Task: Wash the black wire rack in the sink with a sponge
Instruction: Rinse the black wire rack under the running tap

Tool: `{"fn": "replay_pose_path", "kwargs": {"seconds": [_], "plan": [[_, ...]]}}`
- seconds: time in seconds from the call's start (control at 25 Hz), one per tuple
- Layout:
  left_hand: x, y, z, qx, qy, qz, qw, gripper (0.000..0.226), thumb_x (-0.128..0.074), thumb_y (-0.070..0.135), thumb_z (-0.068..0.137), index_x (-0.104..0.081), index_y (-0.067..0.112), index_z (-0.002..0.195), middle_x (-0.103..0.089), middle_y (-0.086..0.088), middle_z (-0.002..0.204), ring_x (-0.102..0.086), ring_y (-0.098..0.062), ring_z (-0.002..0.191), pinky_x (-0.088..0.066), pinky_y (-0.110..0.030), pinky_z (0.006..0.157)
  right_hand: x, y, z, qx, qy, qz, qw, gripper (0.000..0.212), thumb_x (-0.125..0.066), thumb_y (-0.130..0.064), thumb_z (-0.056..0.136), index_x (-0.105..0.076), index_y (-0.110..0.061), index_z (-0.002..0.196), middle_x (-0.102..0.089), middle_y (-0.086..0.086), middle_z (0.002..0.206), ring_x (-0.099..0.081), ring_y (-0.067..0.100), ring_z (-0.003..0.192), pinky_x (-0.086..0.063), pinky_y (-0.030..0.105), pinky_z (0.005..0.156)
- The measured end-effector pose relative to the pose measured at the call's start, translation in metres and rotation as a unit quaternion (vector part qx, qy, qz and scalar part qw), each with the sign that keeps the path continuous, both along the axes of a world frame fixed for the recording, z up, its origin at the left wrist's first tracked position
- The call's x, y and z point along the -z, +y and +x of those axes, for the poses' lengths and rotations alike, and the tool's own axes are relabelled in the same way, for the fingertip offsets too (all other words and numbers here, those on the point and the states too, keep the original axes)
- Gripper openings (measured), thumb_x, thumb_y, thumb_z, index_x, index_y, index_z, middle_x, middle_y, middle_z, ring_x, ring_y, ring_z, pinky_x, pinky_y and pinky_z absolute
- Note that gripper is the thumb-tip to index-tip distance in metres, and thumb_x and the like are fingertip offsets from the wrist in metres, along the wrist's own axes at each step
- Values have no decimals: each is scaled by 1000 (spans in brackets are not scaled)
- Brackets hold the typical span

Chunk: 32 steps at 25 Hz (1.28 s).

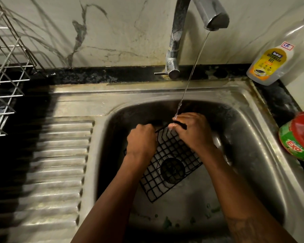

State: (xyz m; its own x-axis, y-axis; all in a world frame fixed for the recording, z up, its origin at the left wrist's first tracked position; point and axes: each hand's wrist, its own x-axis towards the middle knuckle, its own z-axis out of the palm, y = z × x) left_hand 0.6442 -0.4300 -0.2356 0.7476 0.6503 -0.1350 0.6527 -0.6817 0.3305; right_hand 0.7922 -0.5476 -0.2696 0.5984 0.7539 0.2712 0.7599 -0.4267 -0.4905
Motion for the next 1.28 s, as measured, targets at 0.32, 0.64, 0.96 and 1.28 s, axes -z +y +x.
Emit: {"fn": "replay_pose_path", "kwargs": {"seconds": [0.32, 0.64, 0.96, 1.28], "plan": [[-11, -3, 0, 17, 32, 5, 999, 35, -53, 48, 95, -69, 17, 90, -65, -7, 82, -65, -30, 75, -51, -34, 68, 11, 12, -20, 99, 10, -39, 994, 31, -60, -26, 99, -68, -17, 128, -73, 4, 116, -71, 22, 96, -58, 30, 80], [-14, -2, 6, -20, 25, -86, 996, 19, -59, 32, 85, -70, 16, 87, -63, -1, 70, -62, -20, 60, -52, -30, 64, 7, 23, -37, -81, 72, -78, 991, 28, -54, -38, 99, -69, -38, 122, -74, -6, 112, -69, 18, 100, -55, 31, 82], [-7, -2, 8, -83, -19, -251, 964, 15, -55, 2, 89, -65, -2, 79, -73, -16, 65, -74, -23, 57, -64, -40, 61, 5, -18, 0, 11, 20, -130, 991, 30, -48, -36, 102, -67, -36, 125, -72, -9, 115, -65, 20, 104, -53, 42, 91], [-12, -2, 5, -114, -63, -227, 965, 24, -57, 5, 89, -60, 10, 67, -70, -14, 61, -69, -13, 45, -58, -26, 46, 2, 19, -25, -93, -38, -185, 978, 50, -60, -27, 90, -54, -43, 137, -65, -13, 129, -58, 15, 117, -40, 42, 104]]}}
